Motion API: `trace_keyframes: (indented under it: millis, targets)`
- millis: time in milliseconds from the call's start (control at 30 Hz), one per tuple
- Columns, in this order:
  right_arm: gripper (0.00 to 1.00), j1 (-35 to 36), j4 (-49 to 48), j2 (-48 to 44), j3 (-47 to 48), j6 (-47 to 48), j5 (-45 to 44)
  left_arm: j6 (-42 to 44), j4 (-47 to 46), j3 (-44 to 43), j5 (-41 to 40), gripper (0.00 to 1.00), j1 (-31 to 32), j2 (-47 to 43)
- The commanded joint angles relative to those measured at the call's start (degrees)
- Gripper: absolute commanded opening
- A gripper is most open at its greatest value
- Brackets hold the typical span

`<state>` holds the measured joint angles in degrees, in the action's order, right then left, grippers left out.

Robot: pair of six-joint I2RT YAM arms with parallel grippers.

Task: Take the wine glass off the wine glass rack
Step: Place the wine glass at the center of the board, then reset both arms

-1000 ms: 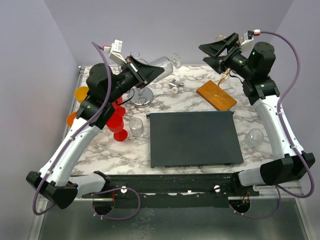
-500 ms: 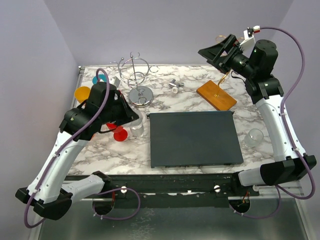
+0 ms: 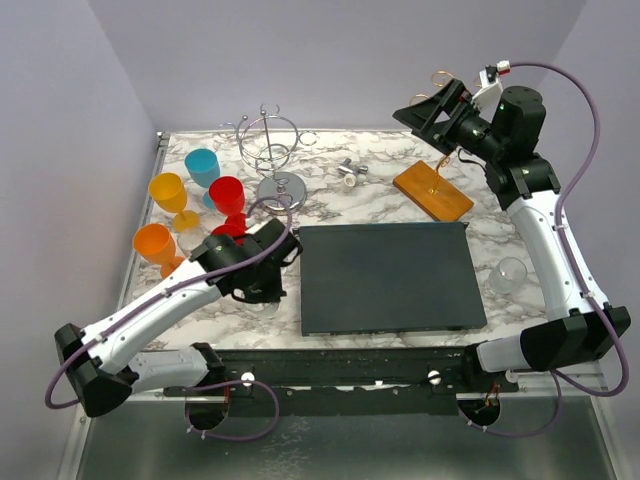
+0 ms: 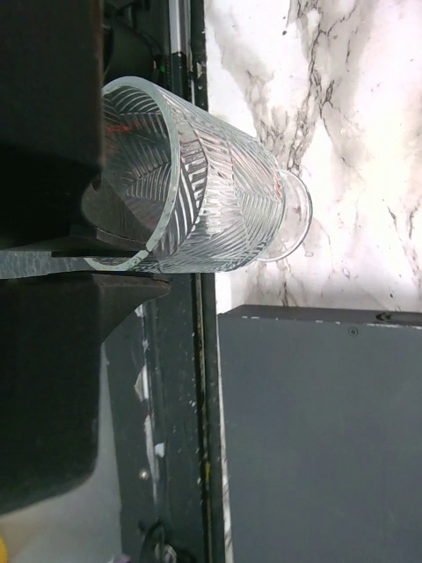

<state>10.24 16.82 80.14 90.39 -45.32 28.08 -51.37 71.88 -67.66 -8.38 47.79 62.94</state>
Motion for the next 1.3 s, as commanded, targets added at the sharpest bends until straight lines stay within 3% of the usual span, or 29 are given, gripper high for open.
trace_keyframes:
  millis: [0, 400, 600, 733, 833, 967, 1067, 1267]
  targets:
    - [1.0, 0.3, -0.5, 0.0, -1.1, 1.6, -0.2, -5.2, -5.5, 4.2, -5.8, 0.0, 4.1, 3.8]
    - [1.0, 0.3, 0.2, -1.0, -2.8, 2.6, -0.1, -3.3, -15.9, 11.7, -3.7, 0.0, 4.8, 10.0]
    - [1.0, 0.3, 0.0, -1.5, -3.3, 2.3, 0.0, -2.3, -16.5, 12.5, -3.5, 0.19, 4.8, 10.6]
    - [1.0, 0.3, 0.0, -1.5, -3.2, 2.3, -0.1, -1.3, -14.8, 10.1, -4.5, 0.45, 4.8, 9.3]
    - [1.0, 0.3, 0.2, -1.3, -2.8, 2.3, 0.0, -0.1, -11.4, 6.5, -5.6, 0.55, 4.8, 8.8]
    - [1.0, 0.3, 0.6, -1.2, -2.5, 2.5, -0.3, 1.5, -7.3, 1.4, -5.9, 0.77, 4.8, 7.7]
    - [1.0, 0.3, 0.9, -1.2, -2.4, 2.6, -0.5, 2.9, -3.4, -4.1, -6.4, 0.98, 4.8, 6.7]
    - [1.0, 0.3, 2.7, -1.0, -1.1, 3.7, -2.7, 7.5, -4.4, -21.1, -10.6, 0.99, 4.8, 7.7]
